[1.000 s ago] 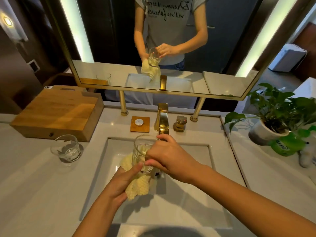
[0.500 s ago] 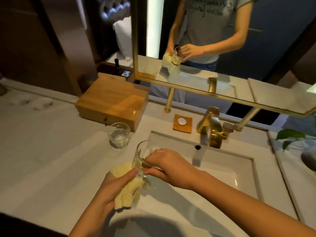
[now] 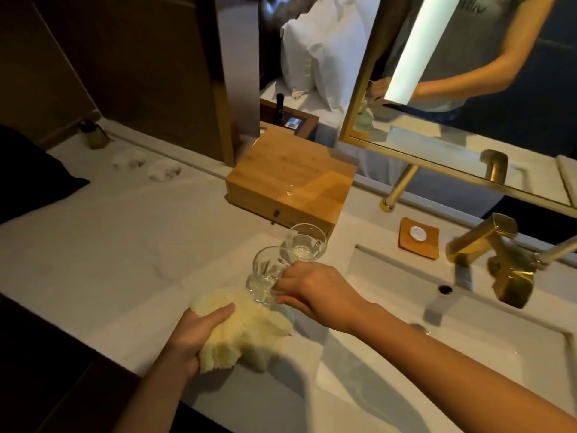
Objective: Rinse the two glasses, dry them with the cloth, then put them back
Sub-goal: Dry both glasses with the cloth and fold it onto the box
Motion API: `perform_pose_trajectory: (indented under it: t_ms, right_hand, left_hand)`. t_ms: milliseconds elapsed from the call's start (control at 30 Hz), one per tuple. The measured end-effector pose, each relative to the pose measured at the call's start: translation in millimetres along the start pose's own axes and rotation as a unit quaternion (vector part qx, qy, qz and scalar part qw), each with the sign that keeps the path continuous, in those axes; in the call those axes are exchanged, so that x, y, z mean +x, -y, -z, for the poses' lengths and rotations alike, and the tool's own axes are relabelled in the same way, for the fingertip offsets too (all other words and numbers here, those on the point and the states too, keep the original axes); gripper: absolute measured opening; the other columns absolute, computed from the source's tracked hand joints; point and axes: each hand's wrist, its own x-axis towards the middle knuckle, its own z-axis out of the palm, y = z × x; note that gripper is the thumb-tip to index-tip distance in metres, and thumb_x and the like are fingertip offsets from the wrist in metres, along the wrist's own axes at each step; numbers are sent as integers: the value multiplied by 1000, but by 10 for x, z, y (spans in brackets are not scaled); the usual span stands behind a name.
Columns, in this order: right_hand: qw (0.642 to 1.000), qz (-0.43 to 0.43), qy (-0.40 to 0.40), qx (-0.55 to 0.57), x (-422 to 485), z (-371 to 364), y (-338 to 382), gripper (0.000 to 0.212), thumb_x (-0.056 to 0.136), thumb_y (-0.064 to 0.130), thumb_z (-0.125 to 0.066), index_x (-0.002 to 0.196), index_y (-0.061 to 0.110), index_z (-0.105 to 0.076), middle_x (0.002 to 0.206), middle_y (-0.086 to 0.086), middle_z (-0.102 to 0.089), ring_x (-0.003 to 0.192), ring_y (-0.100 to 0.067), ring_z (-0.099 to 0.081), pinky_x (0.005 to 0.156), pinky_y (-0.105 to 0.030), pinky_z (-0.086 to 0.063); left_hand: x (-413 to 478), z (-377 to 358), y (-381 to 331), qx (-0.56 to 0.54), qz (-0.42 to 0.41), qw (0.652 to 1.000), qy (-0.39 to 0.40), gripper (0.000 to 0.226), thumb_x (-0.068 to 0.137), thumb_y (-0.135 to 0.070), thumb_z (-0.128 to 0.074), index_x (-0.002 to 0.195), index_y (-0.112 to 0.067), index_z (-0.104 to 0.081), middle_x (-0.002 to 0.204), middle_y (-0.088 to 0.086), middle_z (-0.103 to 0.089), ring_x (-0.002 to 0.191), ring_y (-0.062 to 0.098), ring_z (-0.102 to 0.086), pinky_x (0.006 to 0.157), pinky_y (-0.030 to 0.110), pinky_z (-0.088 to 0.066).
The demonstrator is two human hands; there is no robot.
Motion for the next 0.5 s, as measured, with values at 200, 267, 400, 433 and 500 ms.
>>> perform_pose_trajectory:
  t_ms: [200, 267, 400, 433, 500]
  right_hand:
    - [996, -14, 29, -88, -31, -223, -161, 29, 97, 42, -47, 80, 26, -64, 78, 7, -62, 79, -17, -59, 73, -34, -49]
    - [995, -22, 30, -91, -23, -247, -193, 27, 95, 41, -48, 78, 26, -63, 77, 7, -62, 78, -18, -60, 71, -32, -49]
    - [993, -13, 52, -107, 34, -264, -249, 34, 93, 42, -40, 85, 26, -68, 83, 6, -66, 84, -19, -62, 72, -31, -48]
    - [992, -11, 58, -108, 36, -266, -259, 33, 92, 42, -40, 87, 26, -68, 84, 6, -66, 84, -19, -62, 71, -31, -47]
    - [992, -12, 66, -108, 23, -268, -254, 31, 92, 42, -43, 88, 26, -69, 86, 6, -66, 85, -19, -62, 70, -30, -47]
  left_hand:
    - [79, 147, -122, -2, 4, 999, 47, 22, 86, -1, -61, 107, 1, -65, 100, 18, -73, 85, 30, -71, 65, 32, -58]
    - [116, 149, -163, -2, 13, 998, 55, 24, 85, -2, -62, 109, 1, -65, 101, 19, -73, 89, 33, -70, 72, 36, -55]
    - [162, 164, -259, 2, 17, 998, 65, 23, 85, -7, -62, 107, 0, -66, 96, 17, -74, 83, 31, -71, 72, 36, -54]
    - [155, 171, -291, 3, 12, 997, 71, 21, 86, -8, -61, 105, -1, -66, 94, 15, -75, 81, 30, -71, 70, 36, -54]
    - [136, 197, -368, -5, -1, 997, 79, 18, 88, -8, -59, 104, -4, -67, 94, 14, -75, 81, 27, -72, 71, 36, -54]
